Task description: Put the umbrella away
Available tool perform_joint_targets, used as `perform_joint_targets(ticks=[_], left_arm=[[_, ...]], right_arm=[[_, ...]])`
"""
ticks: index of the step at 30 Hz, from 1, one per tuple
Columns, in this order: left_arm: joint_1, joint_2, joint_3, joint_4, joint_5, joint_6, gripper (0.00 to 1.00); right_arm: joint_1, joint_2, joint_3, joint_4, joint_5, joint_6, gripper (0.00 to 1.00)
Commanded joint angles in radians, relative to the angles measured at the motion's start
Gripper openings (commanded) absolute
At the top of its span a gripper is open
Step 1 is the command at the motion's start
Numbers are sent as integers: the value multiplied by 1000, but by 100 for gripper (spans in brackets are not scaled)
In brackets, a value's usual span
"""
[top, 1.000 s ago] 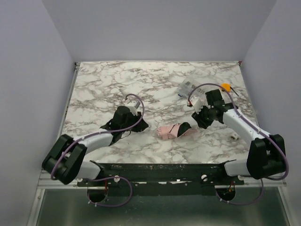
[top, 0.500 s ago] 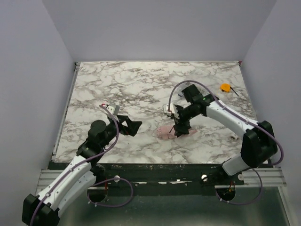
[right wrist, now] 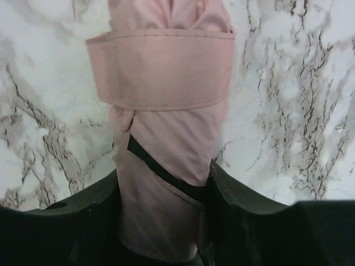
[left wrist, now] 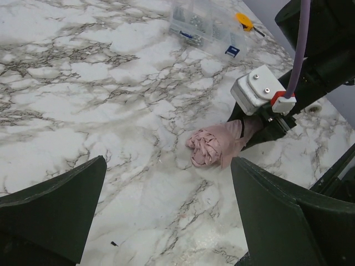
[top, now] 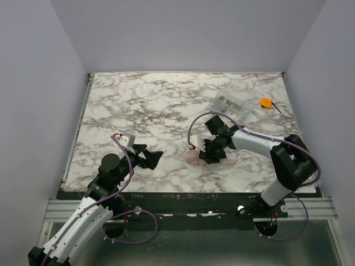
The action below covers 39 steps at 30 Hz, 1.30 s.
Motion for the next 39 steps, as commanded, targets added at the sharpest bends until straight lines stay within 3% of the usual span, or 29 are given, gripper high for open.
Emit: perform_joint_targets(ticks=[1, 5, 10, 16, 18, 19, 21, 22, 24, 30, 39], left_arm=[[7, 3, 3, -16, -5, -14, 98], [7, -20, 21, -46, 6, -19, 98], [7, -62, 41, -89, -5, -30, 98], [7, -106, 42, -137, 5, -64, 98], [7, -121, 43, -152, 1, -65, 98], [7, -128, 44, -157, -5, -65, 98], [7, -133, 49, -165, -14, -60, 98], [7, -130, 54, -169, -18, -59, 98], [7, -122, 63, -170, -16, -56, 98], [7, -90, 103, -153, 3, -34, 98], [26, 67, 285, -176, 85, 17, 98]], right_arm=[[25, 69, -23, 101, 45, 122, 38], [-12, 149, 151, 94, -113, 316, 18], [-78, 353, 422, 215, -208, 746, 13], [-146, 570, 630, 414, -223, 1425, 14], [-160, 616, 650, 472, -260, 1578, 17], [-165, 637, 652, 501, -297, 1627, 20], [-171, 658, 644, 585, -368, 1716, 40], [-170, 662, 636, 611, -399, 1735, 52], [-170, 648, 635, 606, -409, 1693, 65], [-198, 459, 593, 380, -269, 1416, 81], [-248, 130, 445, 189, -123, 1034, 85]])
